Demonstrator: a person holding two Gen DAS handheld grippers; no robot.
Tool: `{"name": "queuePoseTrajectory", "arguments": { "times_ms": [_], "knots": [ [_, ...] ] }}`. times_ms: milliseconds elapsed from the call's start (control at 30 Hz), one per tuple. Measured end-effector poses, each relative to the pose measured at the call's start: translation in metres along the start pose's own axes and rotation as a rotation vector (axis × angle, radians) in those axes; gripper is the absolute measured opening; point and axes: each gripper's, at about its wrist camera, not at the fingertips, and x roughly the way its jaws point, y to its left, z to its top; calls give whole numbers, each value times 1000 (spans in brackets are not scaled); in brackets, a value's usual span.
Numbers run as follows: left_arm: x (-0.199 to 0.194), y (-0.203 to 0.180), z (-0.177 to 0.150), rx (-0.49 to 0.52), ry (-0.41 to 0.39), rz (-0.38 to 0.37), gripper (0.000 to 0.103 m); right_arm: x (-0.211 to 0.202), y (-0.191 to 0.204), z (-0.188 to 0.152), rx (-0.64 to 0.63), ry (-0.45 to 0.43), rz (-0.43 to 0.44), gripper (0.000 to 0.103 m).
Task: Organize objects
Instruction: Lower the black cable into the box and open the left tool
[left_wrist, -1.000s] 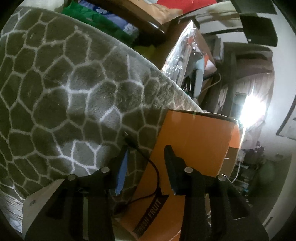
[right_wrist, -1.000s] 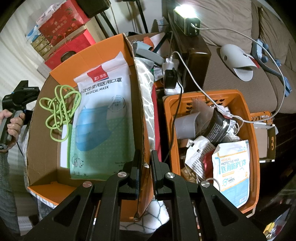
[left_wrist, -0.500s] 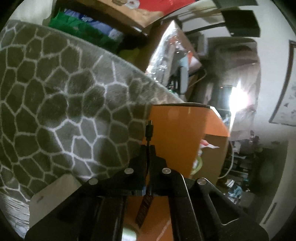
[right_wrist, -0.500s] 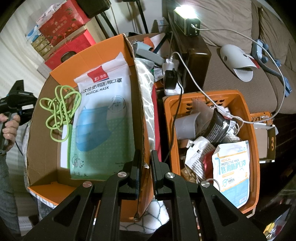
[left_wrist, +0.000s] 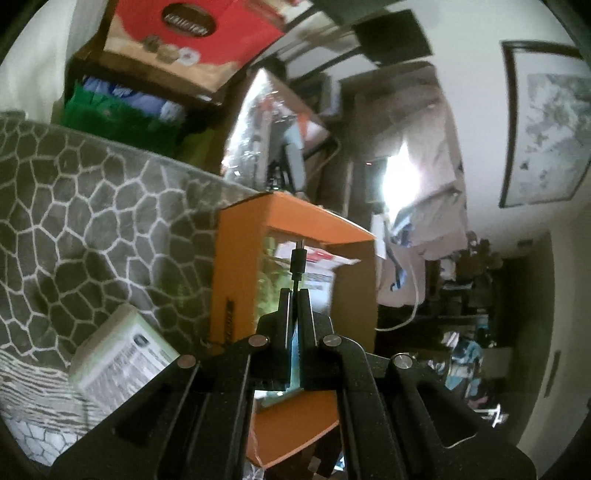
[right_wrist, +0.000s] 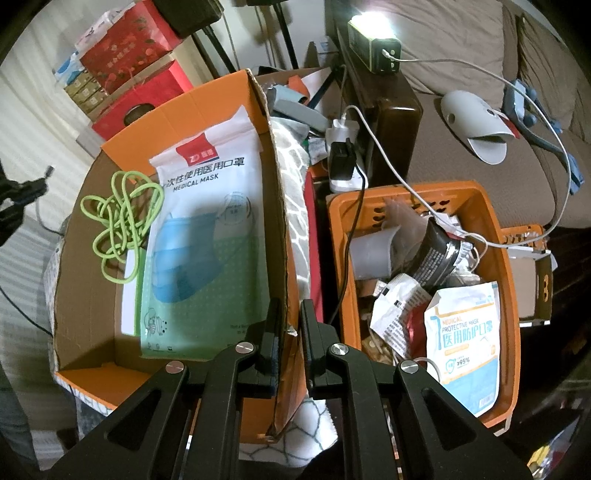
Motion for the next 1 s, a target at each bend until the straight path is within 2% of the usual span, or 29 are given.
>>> {"name": "queuePoseTrajectory", "arguments": {
  "times_ms": [233,367,567,700,867,1000],
  "knots": [
    [-13,-48,-25,122,16,-27,2,-1,-3,1,17,1,23,9],
    [-9,-76,-46,192,51,-43,2,-2,-1,0,2,-6,13,9],
    [5,-101,-72,268,98,-27,2,-4,-3,-2,10,-13,22,8],
    [20,-106,-82,303,116,26,2,-6,-4,-3,7,-17,22,8],
    [54,-91,-89,310,165,128,2,-9,-3,-3,4,-24,26,8],
    [75,-77,-94,325,171,214,2,-10,-4,-4,4,-25,26,8]
  ]
}}
